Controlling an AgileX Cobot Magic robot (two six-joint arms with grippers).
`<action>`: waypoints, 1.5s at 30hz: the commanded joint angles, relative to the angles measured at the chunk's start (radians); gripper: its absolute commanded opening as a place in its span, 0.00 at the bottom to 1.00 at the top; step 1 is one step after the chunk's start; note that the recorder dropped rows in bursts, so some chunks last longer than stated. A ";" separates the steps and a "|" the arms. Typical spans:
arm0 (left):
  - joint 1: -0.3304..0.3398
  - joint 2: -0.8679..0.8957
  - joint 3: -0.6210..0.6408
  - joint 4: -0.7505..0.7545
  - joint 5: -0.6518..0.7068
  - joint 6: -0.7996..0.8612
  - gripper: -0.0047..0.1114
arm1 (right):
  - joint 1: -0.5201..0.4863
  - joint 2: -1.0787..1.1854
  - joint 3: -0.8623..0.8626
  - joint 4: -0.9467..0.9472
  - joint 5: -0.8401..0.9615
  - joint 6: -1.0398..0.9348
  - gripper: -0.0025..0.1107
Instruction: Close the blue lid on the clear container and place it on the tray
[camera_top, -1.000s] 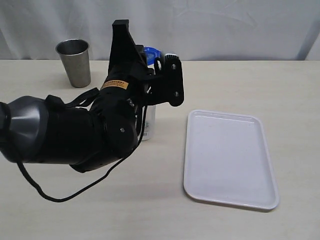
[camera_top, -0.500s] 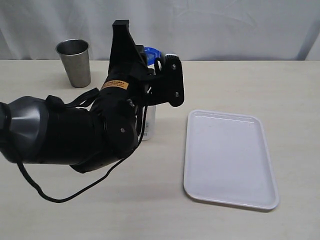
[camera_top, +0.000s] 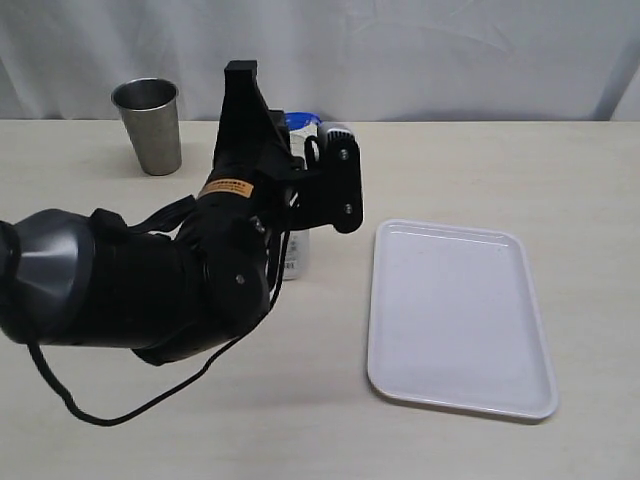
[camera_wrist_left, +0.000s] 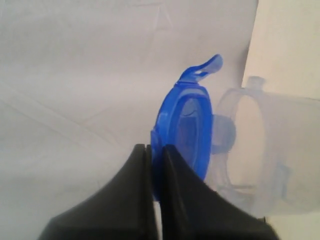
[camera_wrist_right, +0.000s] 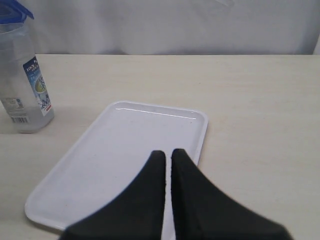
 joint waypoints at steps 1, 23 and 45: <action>-0.008 -0.010 0.035 -0.005 0.001 0.031 0.04 | -0.006 -0.004 0.002 -0.008 0.001 -0.005 0.06; -0.008 -0.010 0.039 -0.026 0.092 0.031 0.04 | -0.006 -0.004 0.002 -0.008 0.001 -0.005 0.06; 0.097 -0.010 0.039 0.079 0.177 -0.145 0.04 | -0.006 -0.004 0.002 -0.008 0.001 -0.005 0.06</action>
